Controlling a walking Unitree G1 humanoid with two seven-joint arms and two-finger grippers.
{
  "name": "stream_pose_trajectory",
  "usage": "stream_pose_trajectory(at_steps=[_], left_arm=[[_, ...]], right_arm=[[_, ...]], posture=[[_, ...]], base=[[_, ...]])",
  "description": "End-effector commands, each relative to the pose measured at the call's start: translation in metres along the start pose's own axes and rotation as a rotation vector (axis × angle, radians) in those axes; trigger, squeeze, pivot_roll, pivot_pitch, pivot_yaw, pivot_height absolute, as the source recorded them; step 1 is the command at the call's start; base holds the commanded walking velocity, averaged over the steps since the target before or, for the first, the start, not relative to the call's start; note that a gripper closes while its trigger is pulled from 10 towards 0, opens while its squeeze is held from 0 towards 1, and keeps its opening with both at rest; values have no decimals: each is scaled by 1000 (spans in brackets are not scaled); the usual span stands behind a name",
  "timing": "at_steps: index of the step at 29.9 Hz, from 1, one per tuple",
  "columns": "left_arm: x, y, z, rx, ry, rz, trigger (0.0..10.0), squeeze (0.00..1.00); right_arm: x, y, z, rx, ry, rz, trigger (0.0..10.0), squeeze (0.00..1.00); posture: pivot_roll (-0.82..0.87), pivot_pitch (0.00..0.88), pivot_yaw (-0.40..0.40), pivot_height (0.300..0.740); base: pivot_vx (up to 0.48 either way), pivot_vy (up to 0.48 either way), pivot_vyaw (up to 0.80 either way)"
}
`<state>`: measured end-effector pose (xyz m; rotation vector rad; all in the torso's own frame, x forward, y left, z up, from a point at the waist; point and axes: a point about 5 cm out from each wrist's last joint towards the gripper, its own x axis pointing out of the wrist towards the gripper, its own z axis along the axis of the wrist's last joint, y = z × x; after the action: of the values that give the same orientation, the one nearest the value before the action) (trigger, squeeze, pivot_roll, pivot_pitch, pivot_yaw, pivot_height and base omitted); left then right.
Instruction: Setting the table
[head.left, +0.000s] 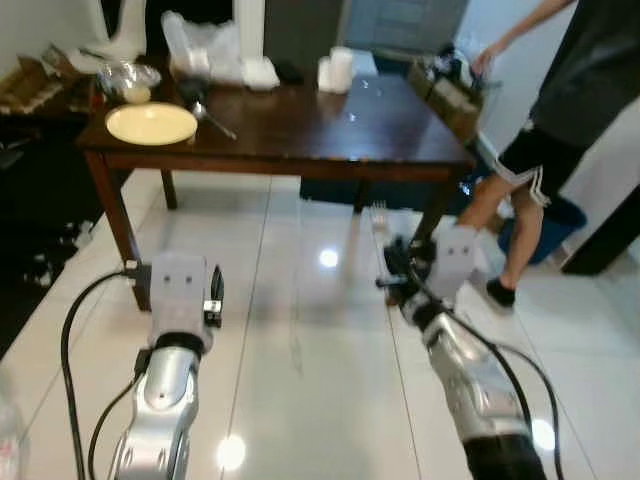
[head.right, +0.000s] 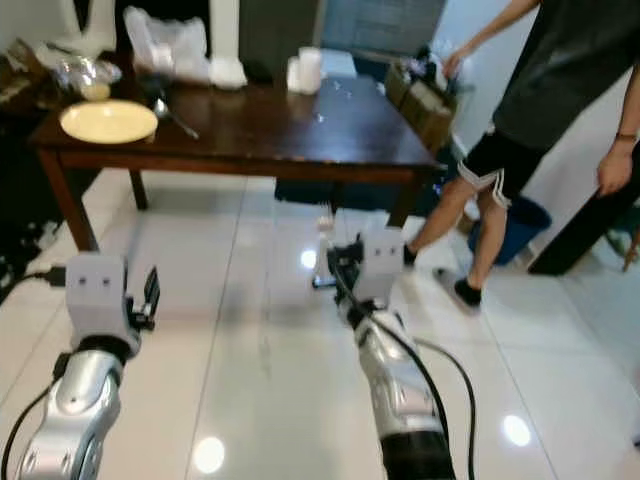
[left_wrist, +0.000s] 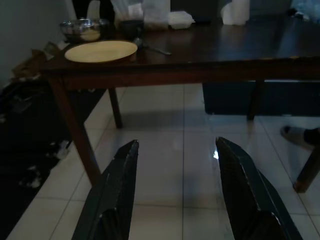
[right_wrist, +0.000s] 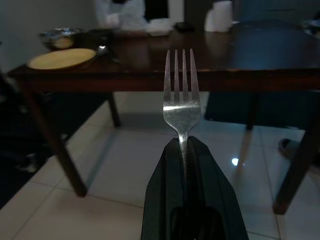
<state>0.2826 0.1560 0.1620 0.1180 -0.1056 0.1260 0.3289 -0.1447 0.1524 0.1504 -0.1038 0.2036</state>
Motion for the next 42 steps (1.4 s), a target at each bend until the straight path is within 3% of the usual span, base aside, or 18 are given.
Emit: stream_pose_trajectory(at_steps=[1,14,42], left_arm=[[1,-3,-6,1,27,-18,10000,0],[2,-16,-2,-5,8,-64,10000,0],[4,-26,2,-18,-2,-98,10000,0]], right_arm=[[-5,-8,-5,10,14,-43,10000,0],[-5,-9,-5,16,0,-55,10000,0],[-7,-10,-8,-5,26,-41,10000,0]], posture=[[20,0,-14,740],[16,0,-7,740],[8,0,2,740]], base=[[480,0,0],[480,0,0],[480,0,0]])
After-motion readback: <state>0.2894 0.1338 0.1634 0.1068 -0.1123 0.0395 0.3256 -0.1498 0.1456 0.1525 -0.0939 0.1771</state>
